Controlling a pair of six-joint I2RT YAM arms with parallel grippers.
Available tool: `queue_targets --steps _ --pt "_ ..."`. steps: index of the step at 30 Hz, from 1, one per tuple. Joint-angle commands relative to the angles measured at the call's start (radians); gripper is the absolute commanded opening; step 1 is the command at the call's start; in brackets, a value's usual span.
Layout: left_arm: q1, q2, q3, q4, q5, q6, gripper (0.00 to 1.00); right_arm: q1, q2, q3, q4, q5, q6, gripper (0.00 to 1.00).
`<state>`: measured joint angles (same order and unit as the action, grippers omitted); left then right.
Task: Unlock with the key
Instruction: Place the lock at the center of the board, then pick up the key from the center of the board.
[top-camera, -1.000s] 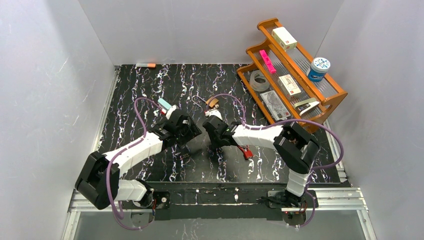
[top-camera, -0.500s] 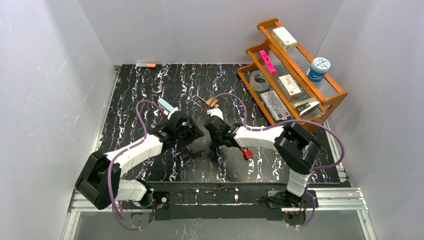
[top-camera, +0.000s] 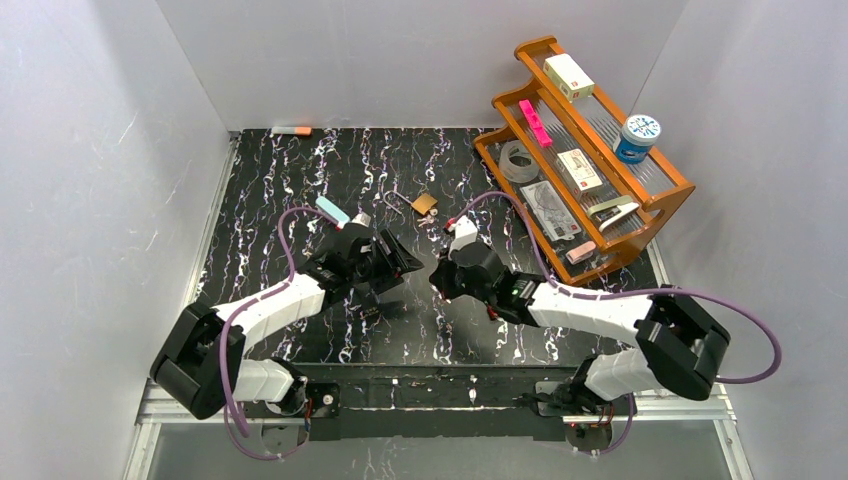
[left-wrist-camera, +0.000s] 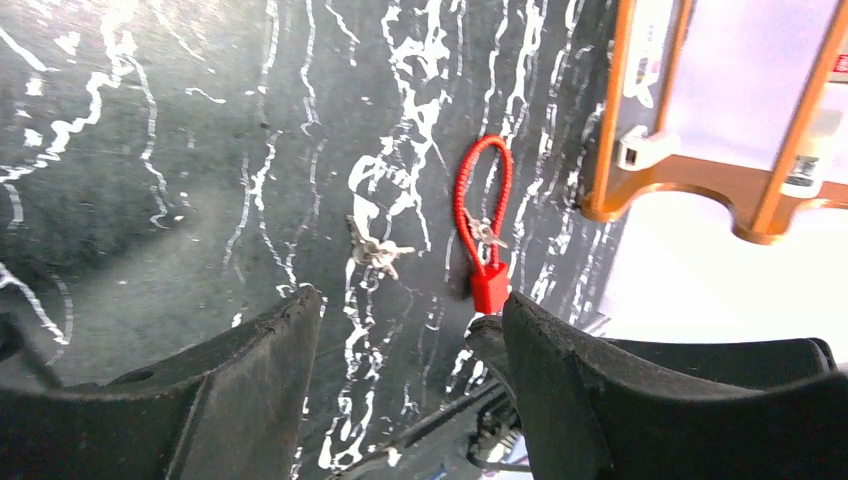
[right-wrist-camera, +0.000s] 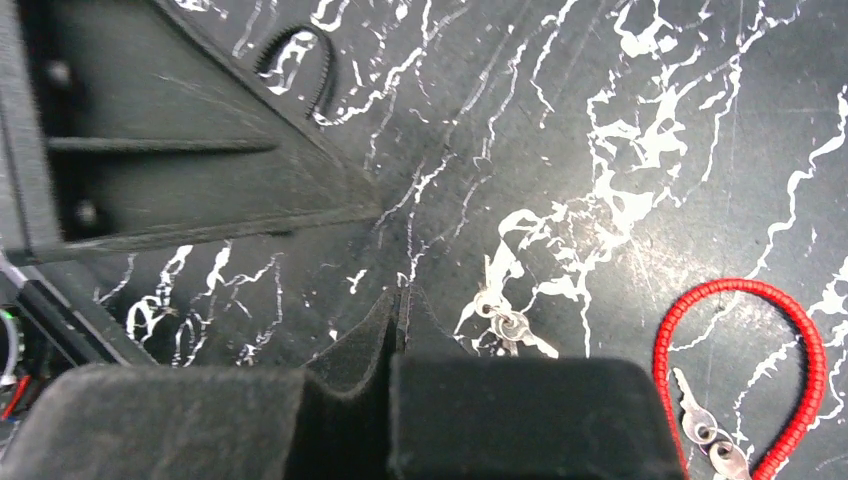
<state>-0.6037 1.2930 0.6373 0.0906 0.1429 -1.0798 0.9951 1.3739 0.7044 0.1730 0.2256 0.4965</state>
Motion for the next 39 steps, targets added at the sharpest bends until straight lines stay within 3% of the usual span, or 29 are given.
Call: queue_targets --steps 1,2,6,11,18,34,39 --pt "0.007 -0.003 -0.017 0.078 0.066 -0.044 0.64 -0.004 -0.031 -0.027 0.121 -0.011 -0.008 0.01" --pt "0.007 -0.003 -0.013 0.047 0.037 -0.033 0.64 -0.003 -0.016 -0.015 0.096 -0.004 -0.011 0.01" --pt "0.008 -0.012 -0.006 -0.066 -0.066 -0.024 0.64 -0.003 0.103 0.086 -0.079 0.056 -0.012 0.26" --pt "0.010 -0.028 -0.017 -0.084 -0.111 -0.032 0.64 -0.003 0.173 0.137 -0.142 0.083 -0.033 0.33" --pt "0.012 0.002 -0.007 -0.107 -0.094 -0.022 0.63 -0.003 0.251 0.190 -0.204 0.103 -0.135 0.33" --pt "0.018 0.038 -0.018 -0.066 -0.049 -0.015 0.63 -0.003 0.318 0.243 -0.296 -0.059 -0.314 0.31" --pt "0.018 0.040 -0.020 -0.066 -0.053 -0.016 0.62 -0.003 0.336 0.239 -0.284 -0.044 -0.337 0.16"
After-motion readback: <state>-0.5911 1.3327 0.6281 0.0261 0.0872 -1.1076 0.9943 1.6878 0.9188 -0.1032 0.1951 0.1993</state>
